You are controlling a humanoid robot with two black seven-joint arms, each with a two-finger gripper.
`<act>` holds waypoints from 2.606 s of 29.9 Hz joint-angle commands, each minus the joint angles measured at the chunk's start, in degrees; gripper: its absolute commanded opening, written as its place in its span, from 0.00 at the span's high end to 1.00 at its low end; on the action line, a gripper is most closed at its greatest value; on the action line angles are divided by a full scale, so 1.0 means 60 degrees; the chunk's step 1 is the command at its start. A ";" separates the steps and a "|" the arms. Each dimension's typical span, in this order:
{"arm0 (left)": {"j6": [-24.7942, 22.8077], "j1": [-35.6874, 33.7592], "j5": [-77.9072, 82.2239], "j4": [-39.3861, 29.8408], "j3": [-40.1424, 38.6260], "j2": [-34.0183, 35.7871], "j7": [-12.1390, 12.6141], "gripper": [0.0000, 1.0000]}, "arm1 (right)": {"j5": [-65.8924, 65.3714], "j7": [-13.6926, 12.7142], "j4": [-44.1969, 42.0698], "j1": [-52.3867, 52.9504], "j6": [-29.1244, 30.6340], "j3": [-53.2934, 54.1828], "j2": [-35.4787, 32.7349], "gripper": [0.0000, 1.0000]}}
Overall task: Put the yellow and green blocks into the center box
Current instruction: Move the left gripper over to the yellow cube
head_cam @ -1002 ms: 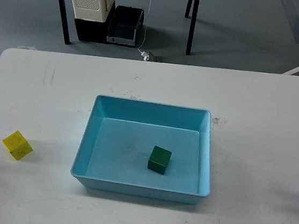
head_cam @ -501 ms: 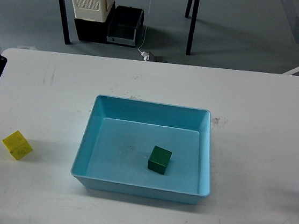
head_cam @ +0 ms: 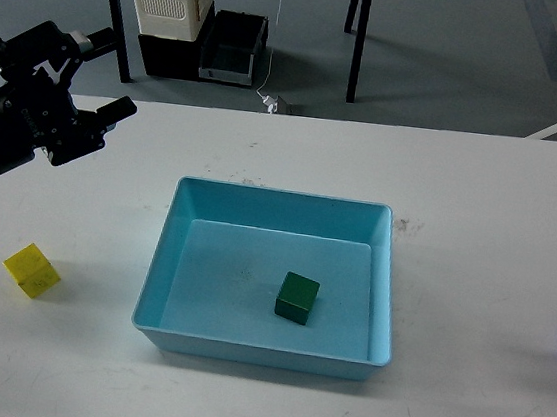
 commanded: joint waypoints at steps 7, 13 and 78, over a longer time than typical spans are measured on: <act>0.0004 -0.3337 0.2002 0.0764 0.3943 0.1437 -0.0095 0.00 | -0.0025 0.0000 -0.0077 0.0186 0.0014 -0.0189 0.0030 0.00; 0.0004 -0.5373 0.3218 0.1599 0.6653 0.1319 -0.0168 0.00 | -0.0025 0.0000 -0.0296 0.0186 0.0073 -0.0188 0.0015 0.00; 0.0004 -0.5347 1.0748 0.3314 1.1139 0.2037 -0.1413 0.27 | -0.0025 0.0000 -0.0502 0.0172 0.0087 -0.0232 -0.0028 0.00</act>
